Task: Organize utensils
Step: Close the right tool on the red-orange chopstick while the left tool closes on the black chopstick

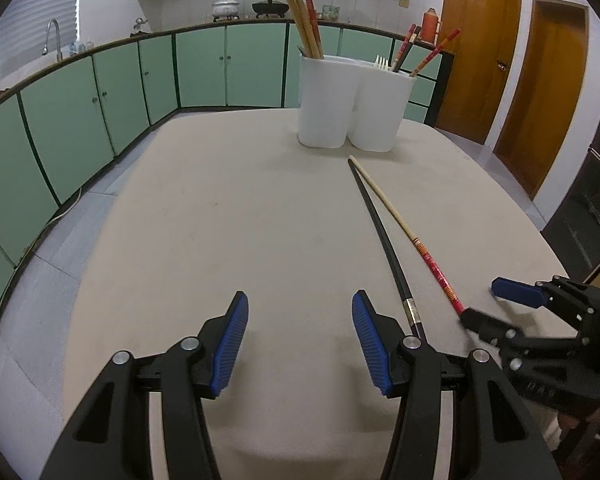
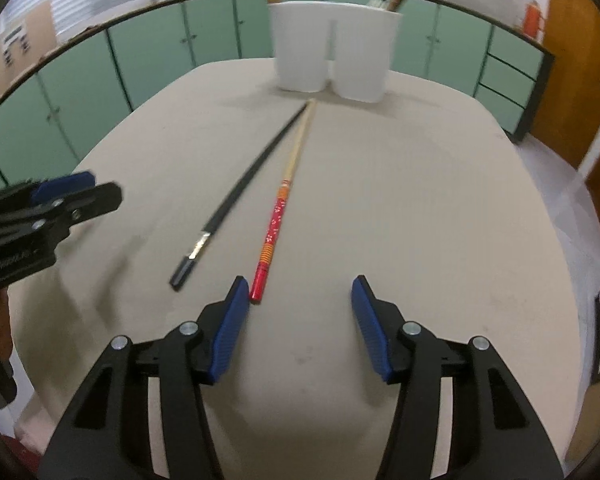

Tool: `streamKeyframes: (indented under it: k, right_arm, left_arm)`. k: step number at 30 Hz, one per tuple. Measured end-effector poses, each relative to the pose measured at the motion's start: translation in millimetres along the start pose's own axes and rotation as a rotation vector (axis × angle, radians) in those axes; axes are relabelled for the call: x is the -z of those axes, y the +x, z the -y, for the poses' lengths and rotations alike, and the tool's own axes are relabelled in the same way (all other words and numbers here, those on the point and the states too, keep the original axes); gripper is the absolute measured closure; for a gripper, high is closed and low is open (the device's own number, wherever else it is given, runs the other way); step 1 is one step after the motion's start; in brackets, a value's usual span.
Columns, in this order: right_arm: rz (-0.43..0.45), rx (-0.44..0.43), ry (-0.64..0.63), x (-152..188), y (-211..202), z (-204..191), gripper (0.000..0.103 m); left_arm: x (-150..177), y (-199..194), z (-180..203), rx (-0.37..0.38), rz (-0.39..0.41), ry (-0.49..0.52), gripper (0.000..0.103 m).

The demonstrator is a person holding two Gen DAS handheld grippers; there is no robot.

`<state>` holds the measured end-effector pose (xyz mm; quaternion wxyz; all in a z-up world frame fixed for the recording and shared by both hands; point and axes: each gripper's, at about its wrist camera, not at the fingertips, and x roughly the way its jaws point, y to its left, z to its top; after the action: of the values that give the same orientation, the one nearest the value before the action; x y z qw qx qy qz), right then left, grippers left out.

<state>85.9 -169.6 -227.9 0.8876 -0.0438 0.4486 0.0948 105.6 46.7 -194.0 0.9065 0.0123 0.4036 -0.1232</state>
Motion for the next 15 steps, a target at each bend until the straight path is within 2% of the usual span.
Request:
streamKeyframes:
  k: [6,15]
  right_arm:
    - [0.017,-0.063,0.036,10.1,-1.8,-0.2,0.056]
    - [0.051,-0.032,0.03,9.5,0.6,-5.6,0.089]
  left_arm:
    - [0.7,-1.3,2.8,0.001,0.002,0.013,0.05]
    - [2.3,-4.5,7.7,0.009,0.003,0.023,0.05]
